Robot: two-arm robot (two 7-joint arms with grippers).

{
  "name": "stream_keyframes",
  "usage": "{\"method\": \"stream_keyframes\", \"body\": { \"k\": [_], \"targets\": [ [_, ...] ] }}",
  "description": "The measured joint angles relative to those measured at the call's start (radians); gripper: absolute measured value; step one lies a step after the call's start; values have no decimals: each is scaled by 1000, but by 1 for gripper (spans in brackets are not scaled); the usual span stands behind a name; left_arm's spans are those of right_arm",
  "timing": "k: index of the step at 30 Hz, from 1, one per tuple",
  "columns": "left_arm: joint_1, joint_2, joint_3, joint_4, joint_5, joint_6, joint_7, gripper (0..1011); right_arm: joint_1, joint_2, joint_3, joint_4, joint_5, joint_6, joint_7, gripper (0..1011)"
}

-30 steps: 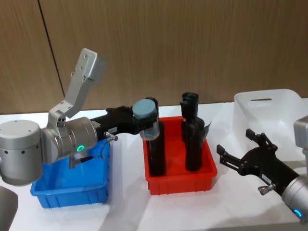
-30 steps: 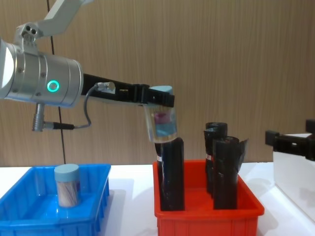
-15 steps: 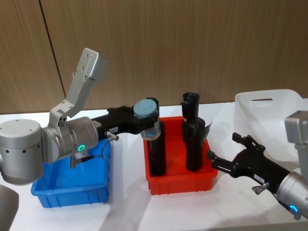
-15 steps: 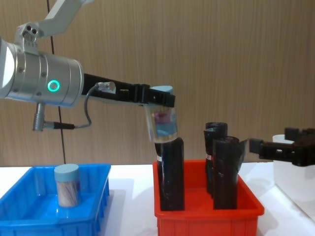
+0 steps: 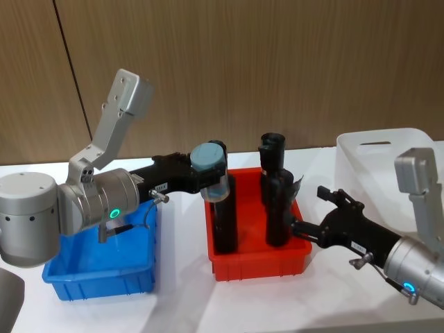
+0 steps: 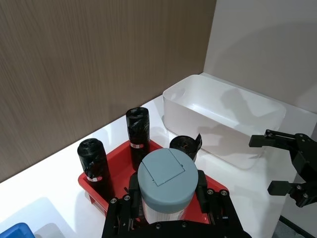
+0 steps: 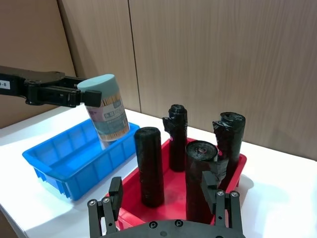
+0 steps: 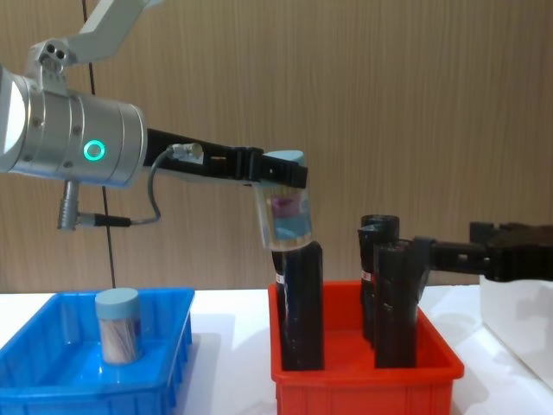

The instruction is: Pick the cotton swabs from the blue box and place them into the white box.

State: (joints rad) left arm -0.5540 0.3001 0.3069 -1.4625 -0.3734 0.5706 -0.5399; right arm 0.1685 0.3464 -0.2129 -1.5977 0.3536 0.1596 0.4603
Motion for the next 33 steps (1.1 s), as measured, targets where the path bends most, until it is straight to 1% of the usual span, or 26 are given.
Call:
{"method": "stream_keyframes", "body": {
  "k": [10, 18, 33],
  "targets": [
    [0, 0, 0, 0, 0, 0, 0, 660, 43, -21, -12, 42, 1, 10, 28, 1001],
    [0, 0, 0, 0, 0, 0, 0, 660, 82, -43, -28, 81, -15, 18, 52, 1001],
    [0, 0, 0, 0, 0, 0, 0, 660, 133, -80, -57, 136, -40, 29, 83, 1001]
  ]
}}
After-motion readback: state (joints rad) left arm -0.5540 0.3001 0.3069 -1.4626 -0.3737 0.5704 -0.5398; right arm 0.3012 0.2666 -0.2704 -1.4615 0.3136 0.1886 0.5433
